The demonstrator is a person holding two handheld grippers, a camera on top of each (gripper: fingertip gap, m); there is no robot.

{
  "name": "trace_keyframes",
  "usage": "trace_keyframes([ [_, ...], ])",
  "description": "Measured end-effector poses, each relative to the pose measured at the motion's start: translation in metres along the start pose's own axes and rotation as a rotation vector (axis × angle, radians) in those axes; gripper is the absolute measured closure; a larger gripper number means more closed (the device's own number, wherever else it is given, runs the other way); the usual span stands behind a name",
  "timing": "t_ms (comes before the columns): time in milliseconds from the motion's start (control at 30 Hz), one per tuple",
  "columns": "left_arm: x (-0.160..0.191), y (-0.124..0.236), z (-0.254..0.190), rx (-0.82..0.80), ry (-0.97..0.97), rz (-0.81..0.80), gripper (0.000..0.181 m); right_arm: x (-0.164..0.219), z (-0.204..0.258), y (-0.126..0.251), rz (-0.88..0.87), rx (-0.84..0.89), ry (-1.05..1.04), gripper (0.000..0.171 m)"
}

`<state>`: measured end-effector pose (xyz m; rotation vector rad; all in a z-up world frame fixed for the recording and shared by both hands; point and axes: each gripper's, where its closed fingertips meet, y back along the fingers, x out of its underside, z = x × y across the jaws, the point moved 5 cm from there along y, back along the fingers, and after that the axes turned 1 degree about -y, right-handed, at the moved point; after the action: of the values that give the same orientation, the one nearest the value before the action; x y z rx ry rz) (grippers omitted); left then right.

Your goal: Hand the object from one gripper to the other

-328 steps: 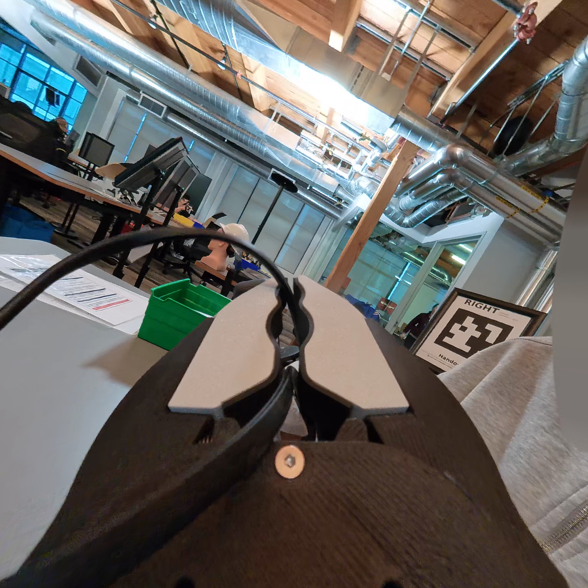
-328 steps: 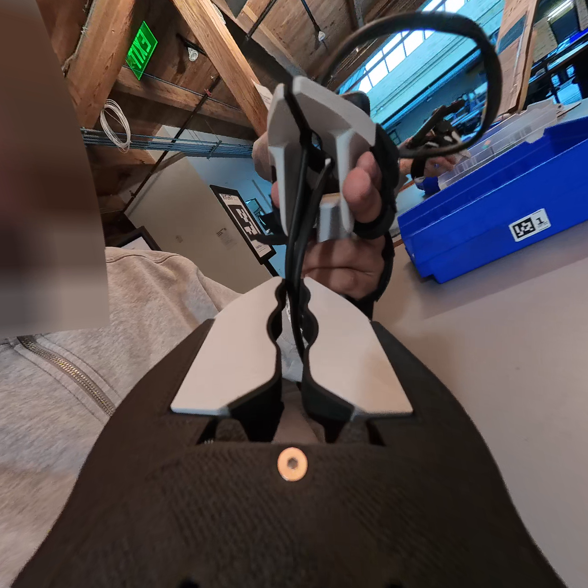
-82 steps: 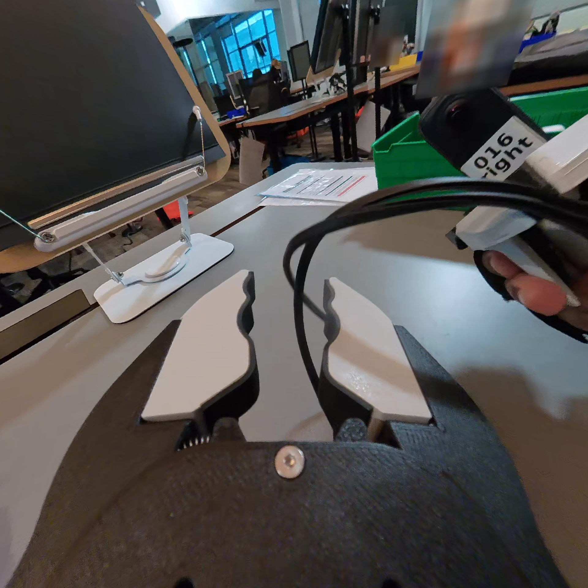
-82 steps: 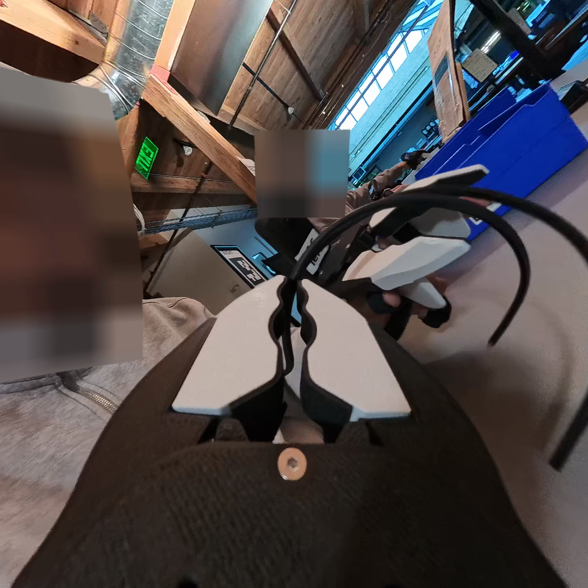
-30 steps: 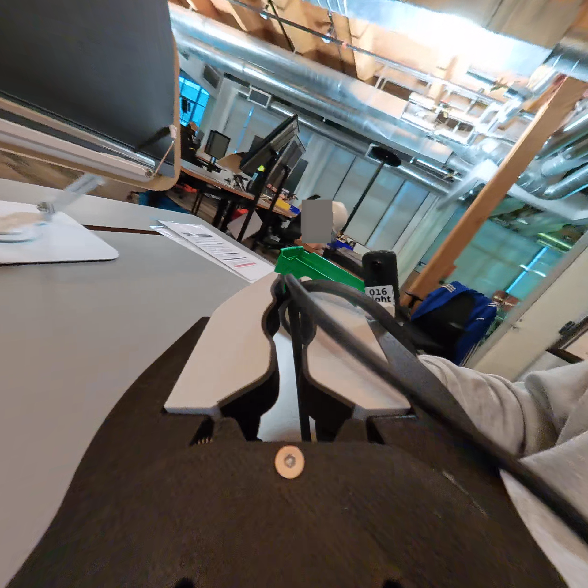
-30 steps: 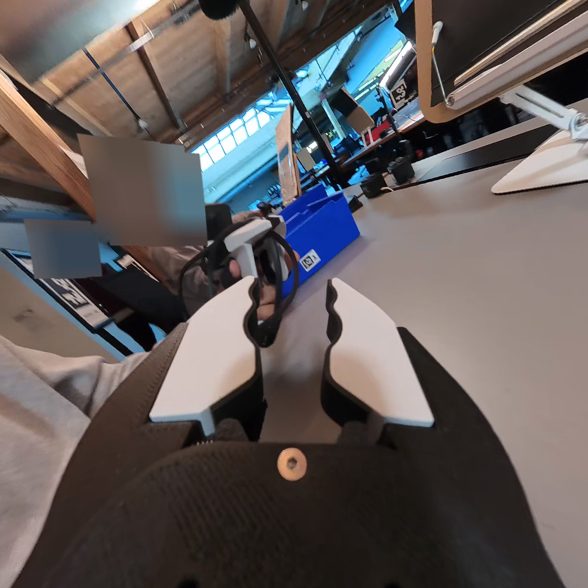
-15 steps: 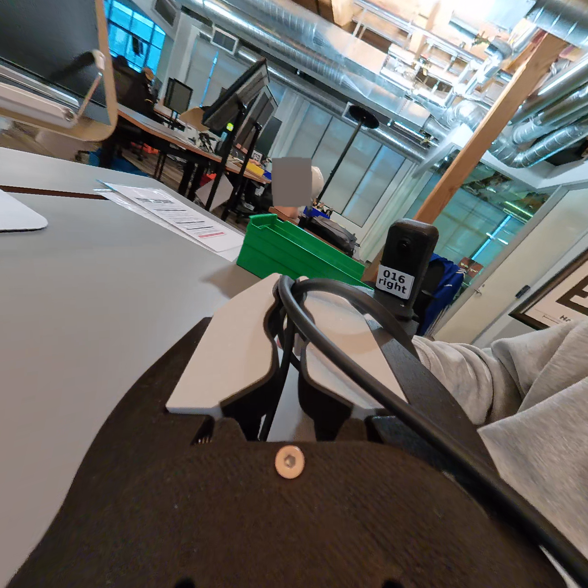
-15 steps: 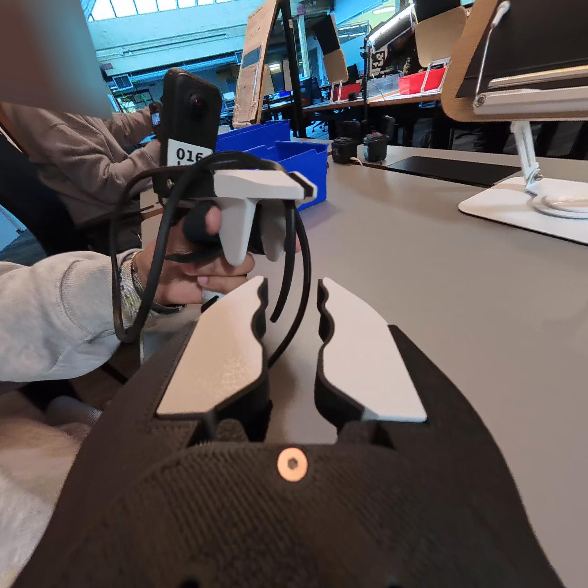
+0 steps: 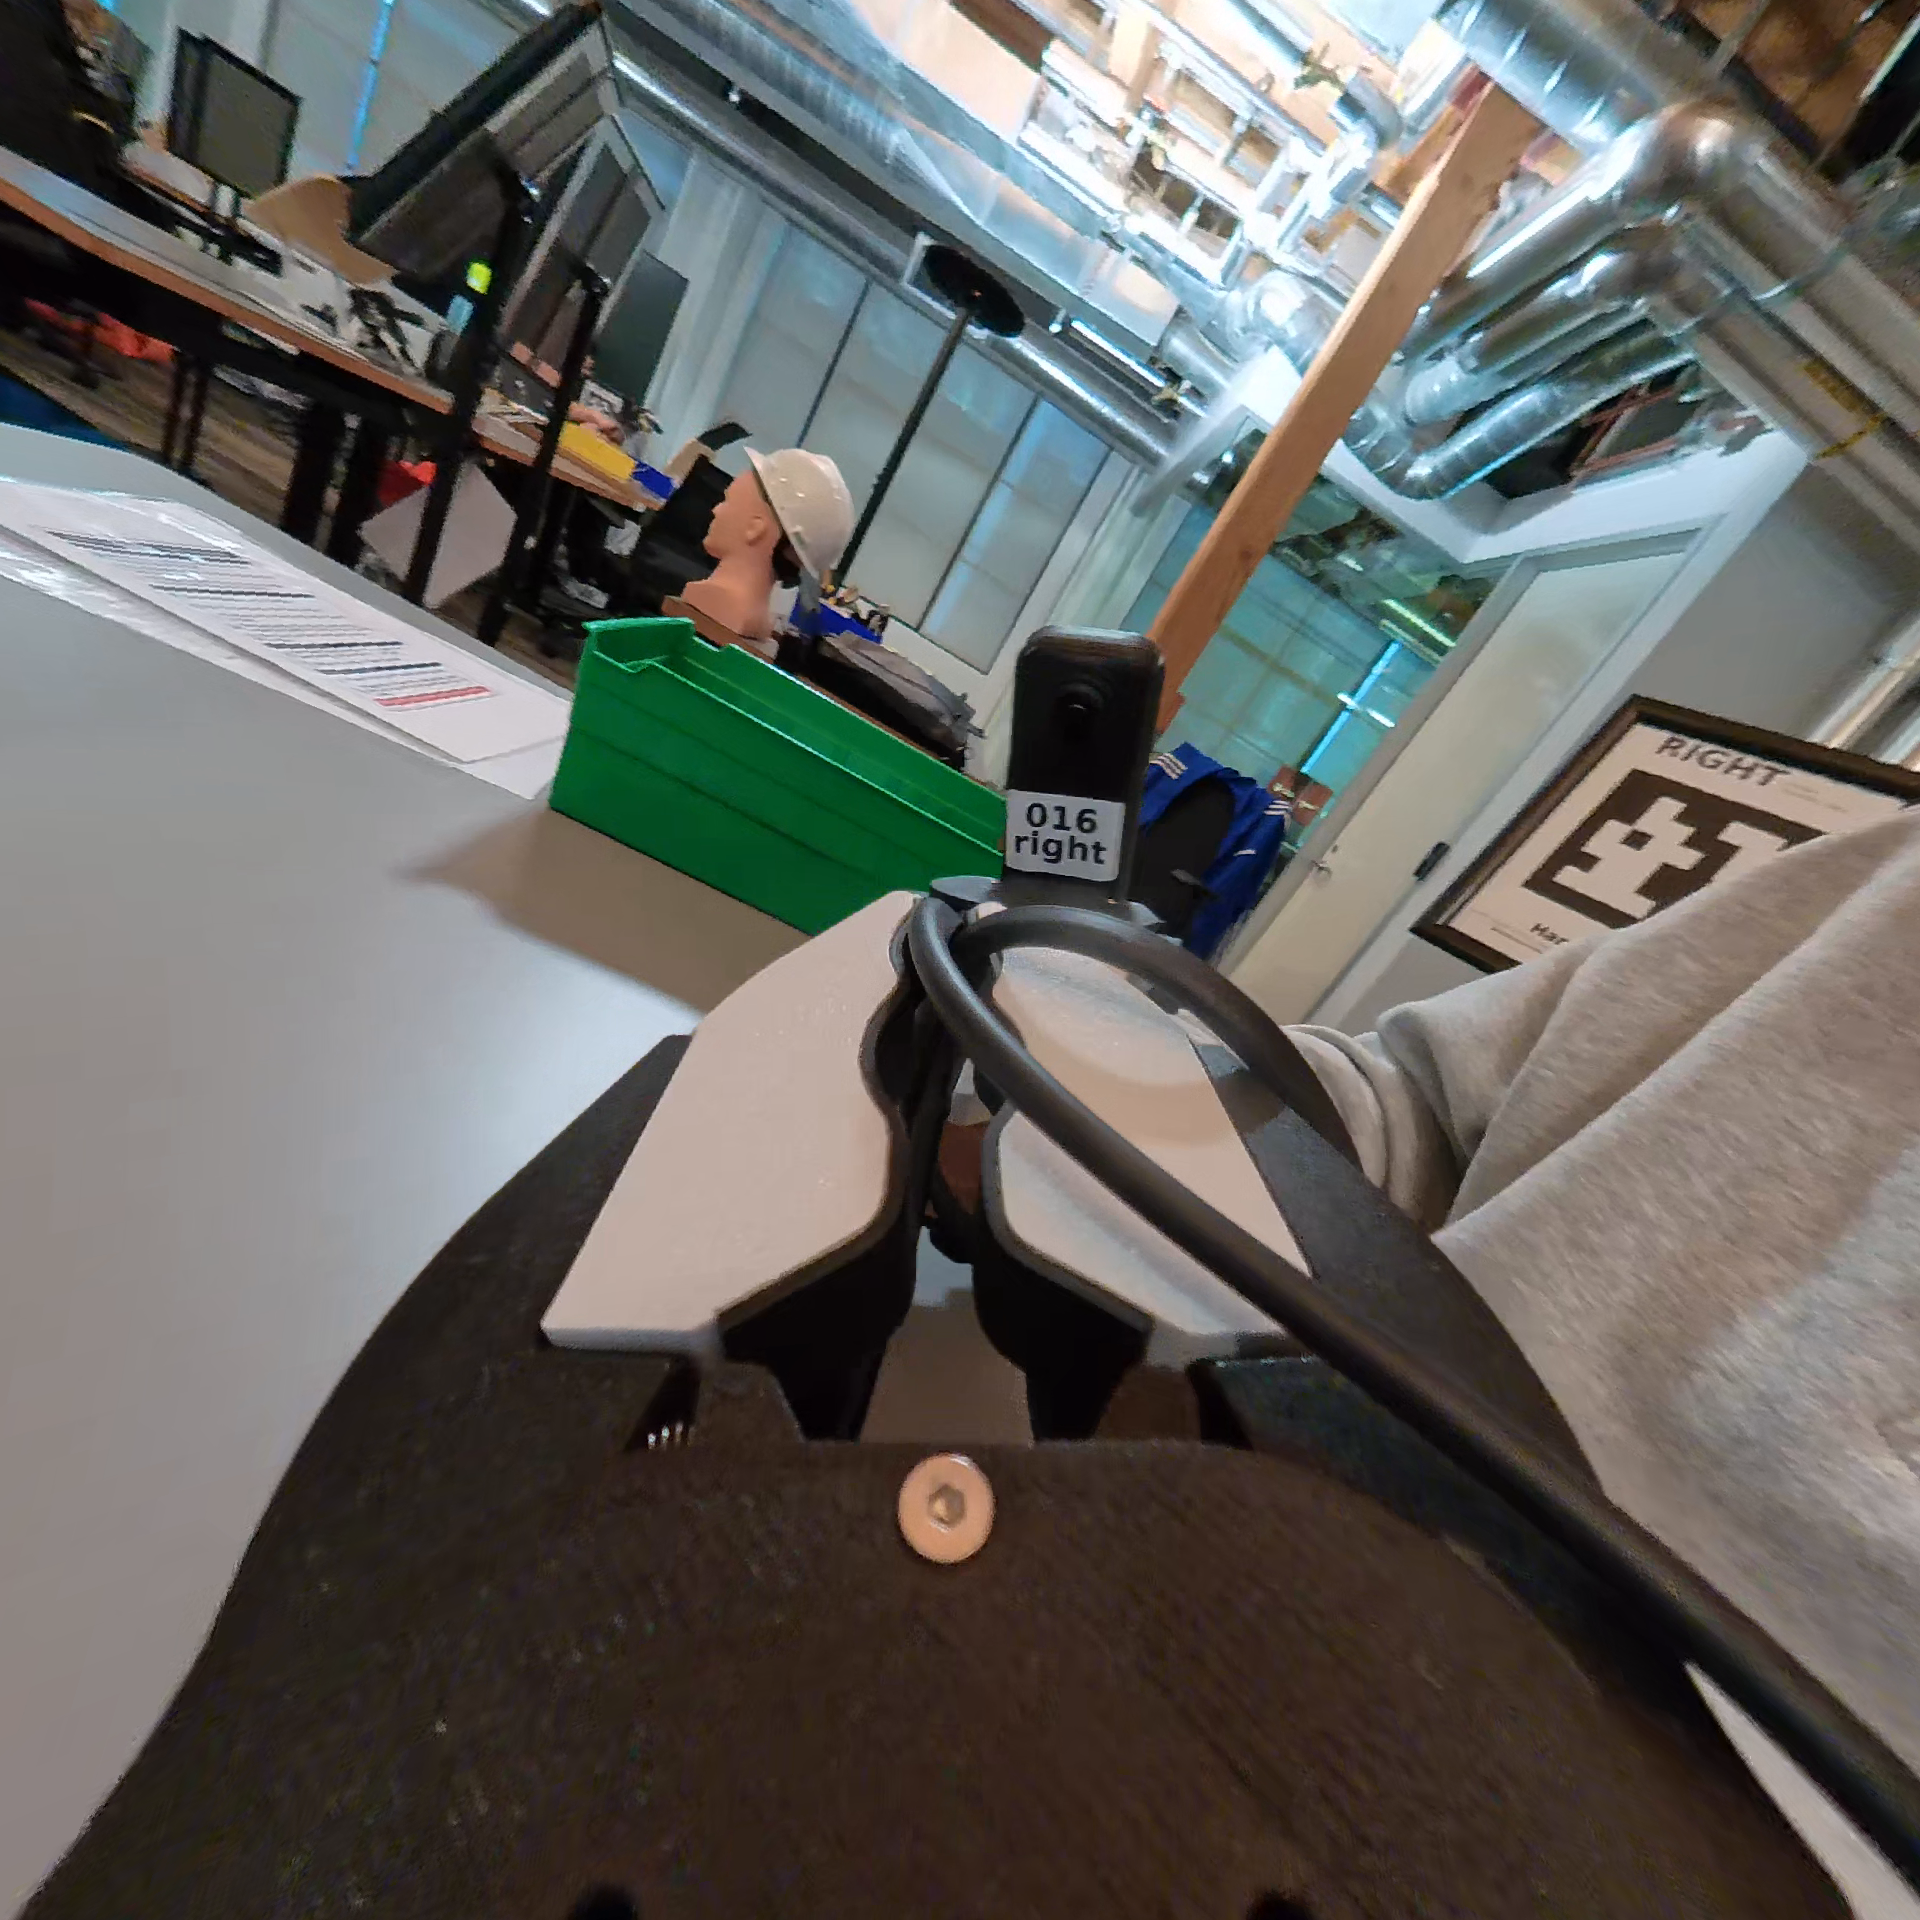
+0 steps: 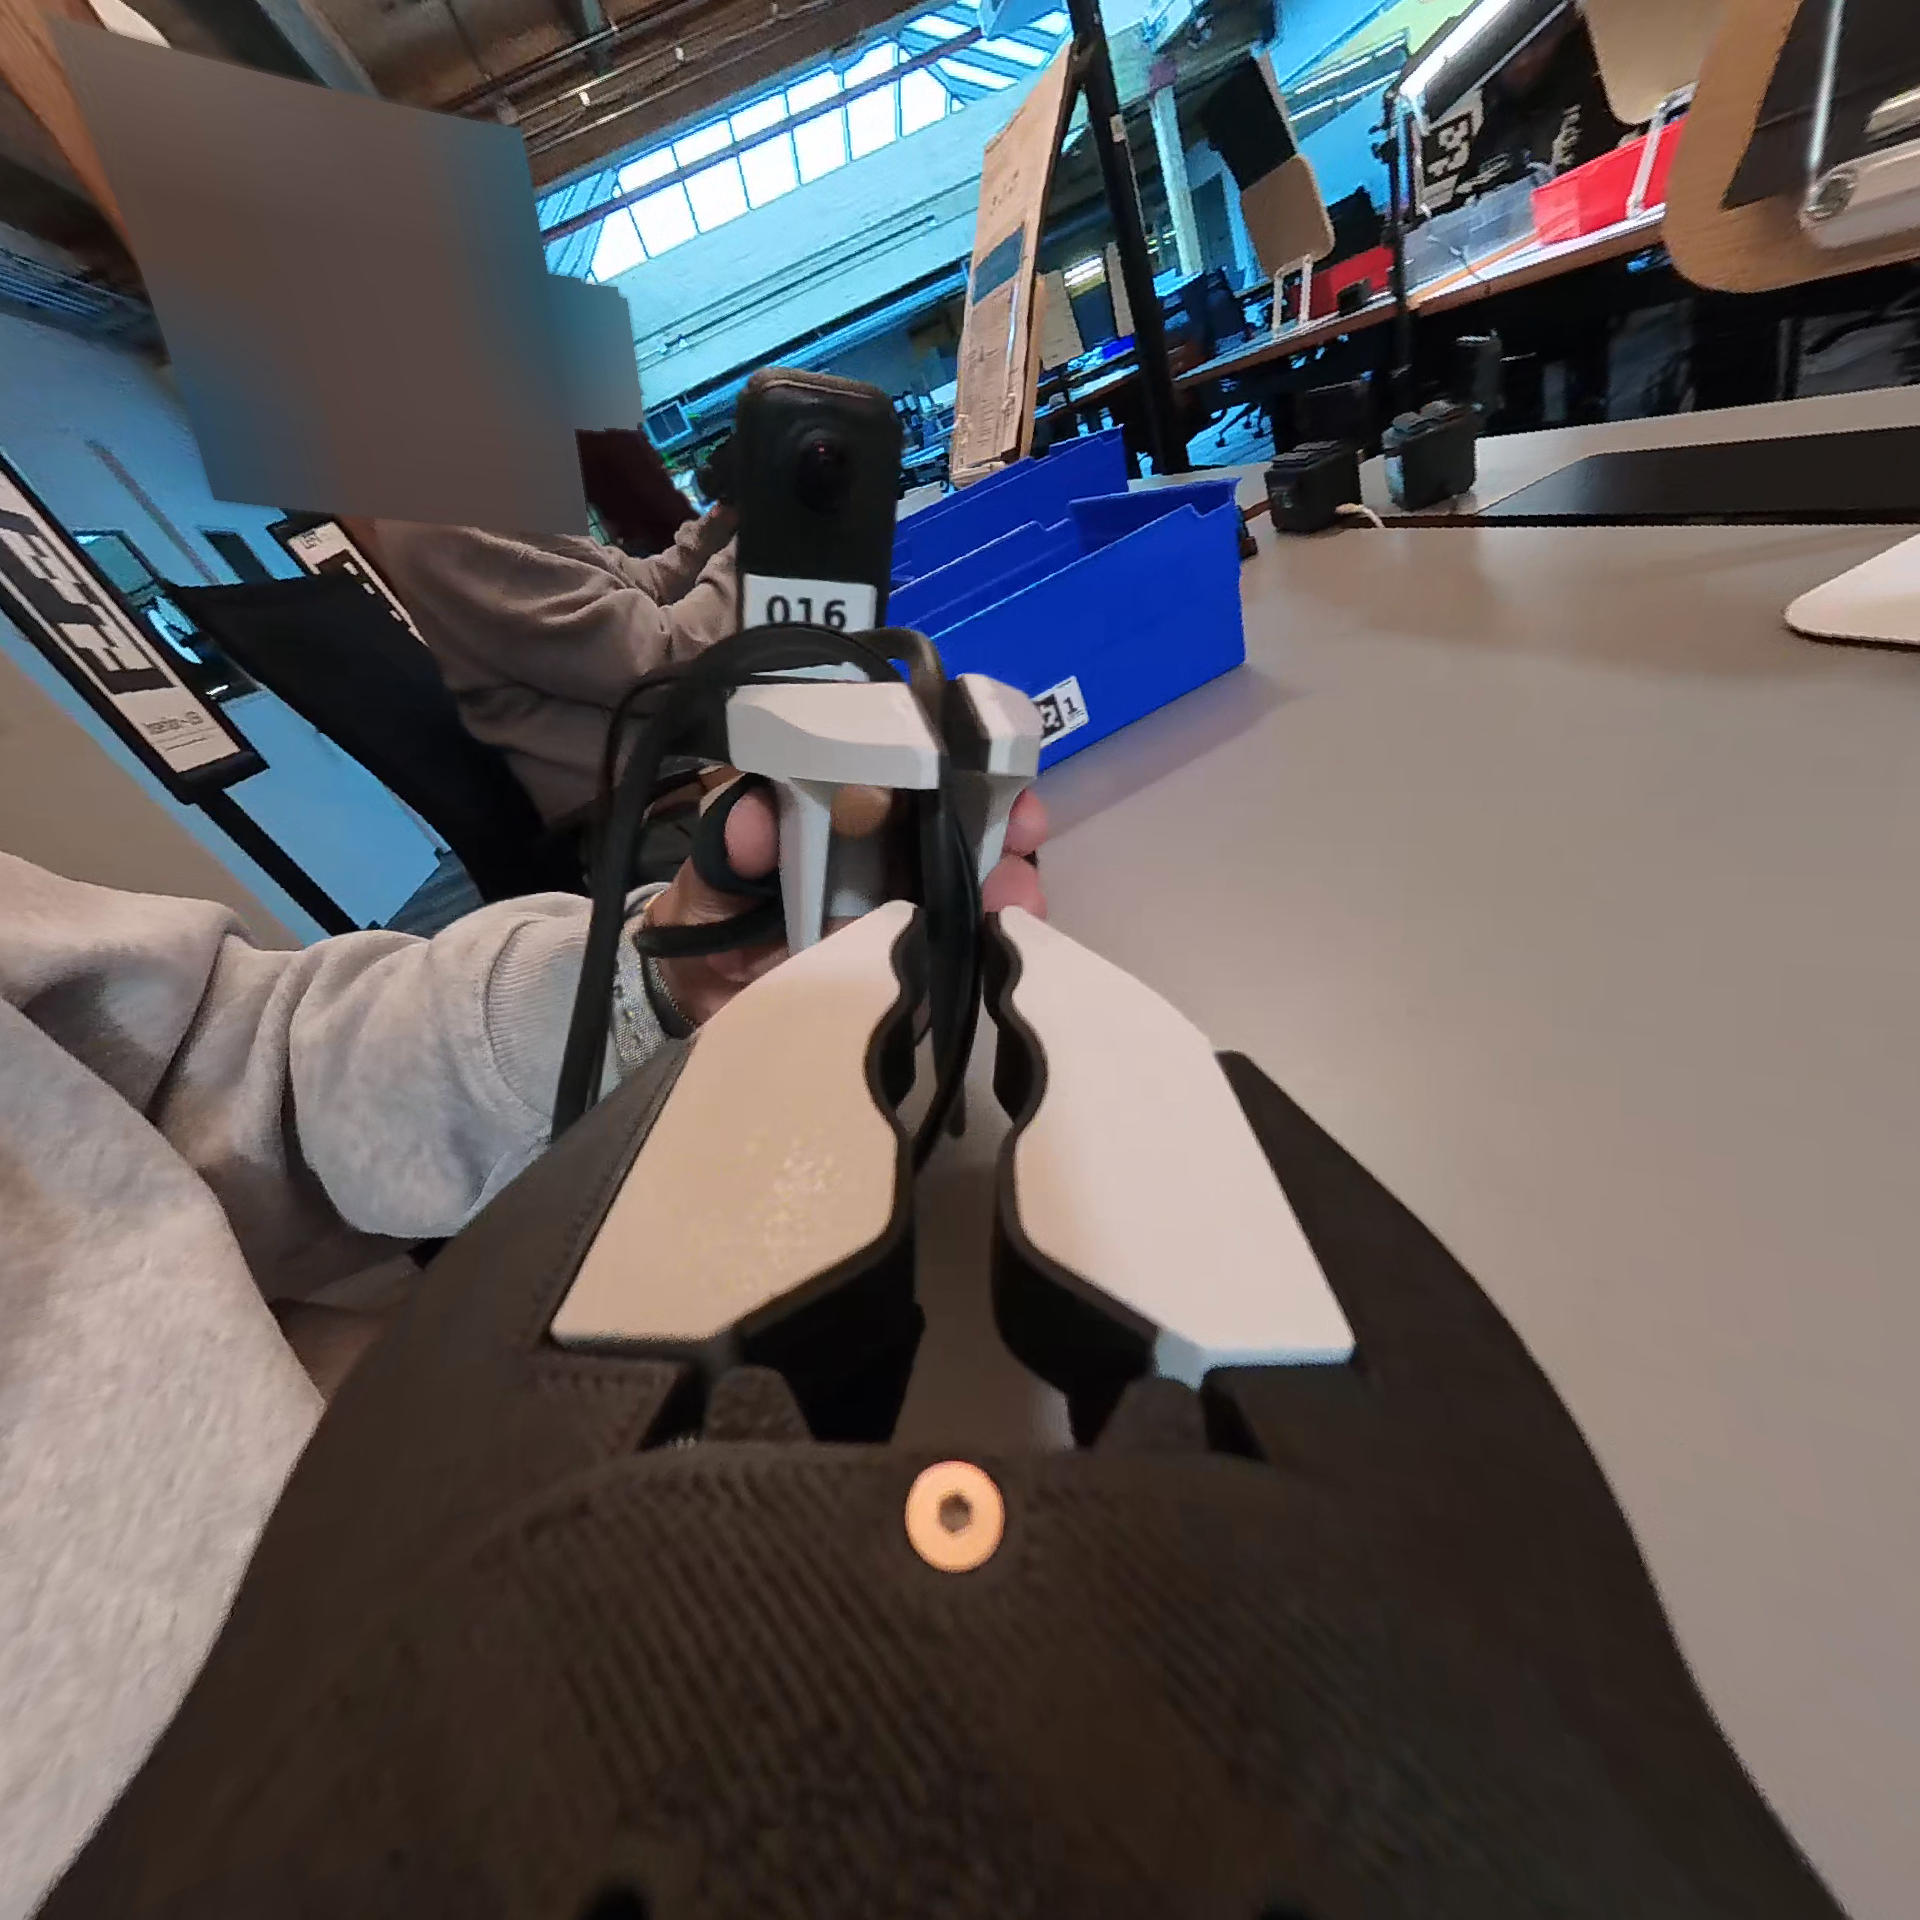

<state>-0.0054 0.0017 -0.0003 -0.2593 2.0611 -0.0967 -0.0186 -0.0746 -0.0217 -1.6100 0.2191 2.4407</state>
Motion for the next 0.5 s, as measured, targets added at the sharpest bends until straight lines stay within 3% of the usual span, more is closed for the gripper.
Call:
trace_keyframes([
  [367,-0.003,0.000,-0.008,0.115,0.067,-0.051,0.176,-0.007,0.010,0.002,-0.026,-0.111,-0.065,0.163],
  [500,0.001,-0.001,-0.002,0.078,0.081,-0.039,0.137,-0.030,0.010,0.014,-0.149,-0.137,-0.127,0.164],
])
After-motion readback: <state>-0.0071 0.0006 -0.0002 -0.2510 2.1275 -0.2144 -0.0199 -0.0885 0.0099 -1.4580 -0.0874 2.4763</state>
